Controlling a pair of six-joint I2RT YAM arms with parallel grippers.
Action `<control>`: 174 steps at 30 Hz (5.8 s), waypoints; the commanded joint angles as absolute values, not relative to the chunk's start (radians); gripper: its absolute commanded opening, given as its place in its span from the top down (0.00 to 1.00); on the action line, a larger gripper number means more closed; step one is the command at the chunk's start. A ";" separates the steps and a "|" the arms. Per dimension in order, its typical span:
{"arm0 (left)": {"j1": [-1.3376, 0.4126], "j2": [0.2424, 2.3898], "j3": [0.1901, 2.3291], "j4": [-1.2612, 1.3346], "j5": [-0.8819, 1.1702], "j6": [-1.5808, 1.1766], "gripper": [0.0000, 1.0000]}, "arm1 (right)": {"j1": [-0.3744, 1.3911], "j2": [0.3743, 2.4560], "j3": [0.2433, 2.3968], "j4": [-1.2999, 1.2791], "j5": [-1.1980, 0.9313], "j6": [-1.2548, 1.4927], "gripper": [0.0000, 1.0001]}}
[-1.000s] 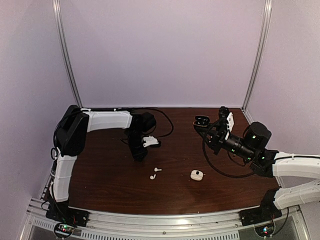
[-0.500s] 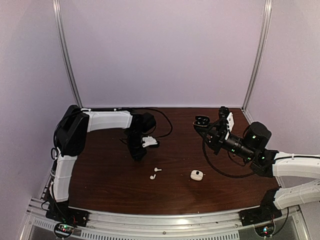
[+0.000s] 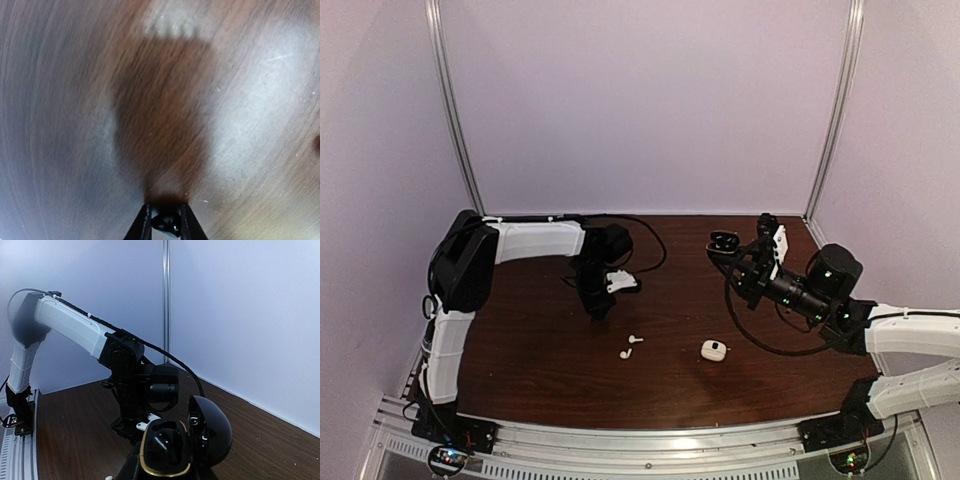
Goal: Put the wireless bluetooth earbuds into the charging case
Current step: Pick up the left earbud from the center of the board, then place the left earbud in the left side groove of the charging case, then close the charging case with the earbuds inside.
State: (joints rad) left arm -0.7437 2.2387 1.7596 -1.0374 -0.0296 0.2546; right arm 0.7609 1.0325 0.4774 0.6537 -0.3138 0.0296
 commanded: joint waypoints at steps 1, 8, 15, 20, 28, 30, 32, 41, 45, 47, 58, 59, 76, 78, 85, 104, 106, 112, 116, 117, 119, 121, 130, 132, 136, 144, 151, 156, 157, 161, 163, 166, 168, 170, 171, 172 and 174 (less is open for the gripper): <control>-0.744 2.184 1.730 -0.964 0.042 0.250 0.85 | 0.755 1.013 0.471 0.660 -0.298 0.026 1.00; -0.742 2.058 1.684 -0.848 0.113 0.258 0.88 | 0.754 1.011 0.457 0.694 -0.304 0.033 1.00; -0.738 1.747 1.513 -0.498 0.174 0.252 0.89 | 0.752 1.008 0.428 0.786 -0.389 0.033 1.00; -0.738 1.542 1.363 -0.240 0.306 0.231 0.90 | 0.752 1.015 0.411 0.876 -0.495 0.031 1.00; -0.839 1.360 1.197 0.065 0.401 0.217 0.93 | 0.754 1.071 0.428 0.992 -0.648 0.014 1.00; -0.863 1.332 1.169 0.128 0.435 0.217 0.93 | 0.754 1.099 0.451 1.011 -0.685 0.024 1.00; -0.889 1.315 1.144 0.192 0.459 0.218 0.93 | 0.756 1.131 0.474 1.030 -0.724 0.041 1.00; -0.981 1.309 1.105 0.333 0.531 0.204 0.94 | 0.792 1.204 0.538 1.011 -0.727 0.040 1.00; -1.005 1.330 1.112 0.337 0.527 0.221 0.94 | 0.806 1.223 0.563 0.987 -0.721 0.045 1.00; -1.010 1.343 1.121 0.331 0.522 0.229 0.94 | 0.812 1.231 0.570 0.987 -0.724 0.054 1.00; -1.020 1.415 1.200 0.202 0.571 0.259 0.94 | 0.828 1.235 0.584 0.946 -0.747 0.034 1.00; -1.020 1.419 1.206 0.193 0.575 0.262 0.94 | 0.828 1.238 0.586 0.945 -0.755 0.035 1.00; -1.020 1.480 1.288 0.041 0.592 0.332 0.93 | 0.834 1.247 0.603 0.918 -0.791 0.033 1.00; -1.020 1.481 1.290 0.026 0.577 0.344 0.93 | 0.834 1.248 0.603 0.918 -0.796 0.032 1.00; -1.020 1.489 1.305 -0.062 0.541 0.380 0.93 | 0.836 1.245 0.600 0.923 -0.813 0.033 1.00; -1.020 1.539 1.358 -0.208 0.614 0.451 0.87 | 0.837 1.235 0.610 0.951 -0.877 0.070 1.00; -1.021 1.540 1.359 -0.210 0.606 0.449 0.85 | 0.838 1.234 0.610 0.952 -0.880 0.072 1.00; -1.019 1.540 1.370 -0.223 0.576 0.449 0.79 | 0.837 1.230 0.608 0.954 -0.882 0.074 1.00; -1.020 1.538 1.373 -0.224 0.565 0.449 0.79 | 0.838 1.230 0.606 0.954 -0.882 0.072 1.00; -1.019 1.535 1.372 -0.225 0.561 0.451 0.78 | 0.839 1.229 0.606 0.954 -0.881 0.071 1.00; -1.020 1.533 1.370 -0.225 0.554 0.453 0.75 | 0.839 1.229 0.605 0.954 -0.881 0.071 1.00; -1.020 1.526 1.368 -0.225 0.555 0.457 0.73 | 0.839 1.230 0.604 0.956 -0.881 0.070 1.00; -1.020 1.515 1.368 -0.230 0.565 0.474 0.63 | 0.839 1.233 0.601 0.959 -0.877 0.073 1.00; -1.019 1.512 1.368 -0.230 0.556 0.472 0.62 | 0.839 1.233 0.602 0.960 -0.877 0.074 1.00; -1.020 1.494 1.355 -0.205 0.529 0.473 0.56 | 0.838 1.234 0.602 0.961 -0.877 0.075 1.00; -1.020 1.462 1.339 -0.153 0.509 0.463 0.48 | 0.839 1.241 0.601 0.956 -0.865 0.073 1.00; -1.017 1.403 1.298 -0.093 0.471 0.400 0.38 | 0.839 1.231 0.595 0.935 -0.805 0.052 1.00; -0.999 1.368 1.236 -0.063 0.460 0.337 0.27 | 0.839 1.219 0.596 0.920 -0.793 0.041 1.00; -0.998 1.360 1.219 -0.053 0.458 0.335 0.23 | 0.839 1.216 0.598 0.917 -0.791 0.038 1.00; -0.998 1.352 1.164 -0.025 0.454 0.311 0.03 | 0.839 1.207 0.606 0.896 -0.780 0.029 1.00; -0.998 1.359 1.155 -0.021 0.474 0.311 0.02 | 0.839 1.208 0.612 0.890 -0.782 0.029 1.00; -0.999 1.374 1.154 -0.008 0.509 0.309 0.02 | 0.839 1.223 0.622 0.896 -0.792 0.039 1.00; -0.999 1.389 1.155 0.014 0.538 0.308 0.02 | 0.839 1.235 0.630 0.894 -0.797 0.039 1.00; -1.000 1.412 1.171 0.022 0.561 0.298 0.02 | 0.839 1.243 0.634 0.894 -0.799 0.041 1.00; -0.999 1.420 1.178 0.023 0.572 0.296 0.02 | 0.840 1.245 0.635 0.894 -0.799 0.041 1.00; -1.002 1.425 1.181 0.023 0.586 0.301 0.02 | 0.841 1.248 0.636 0.894 -0.799 0.043 1.00; -1.015 1.424 1.178 0.031 0.592 0.319 0.02 | 0.841 1.251 0.637 0.891 -0.797 0.043 1.00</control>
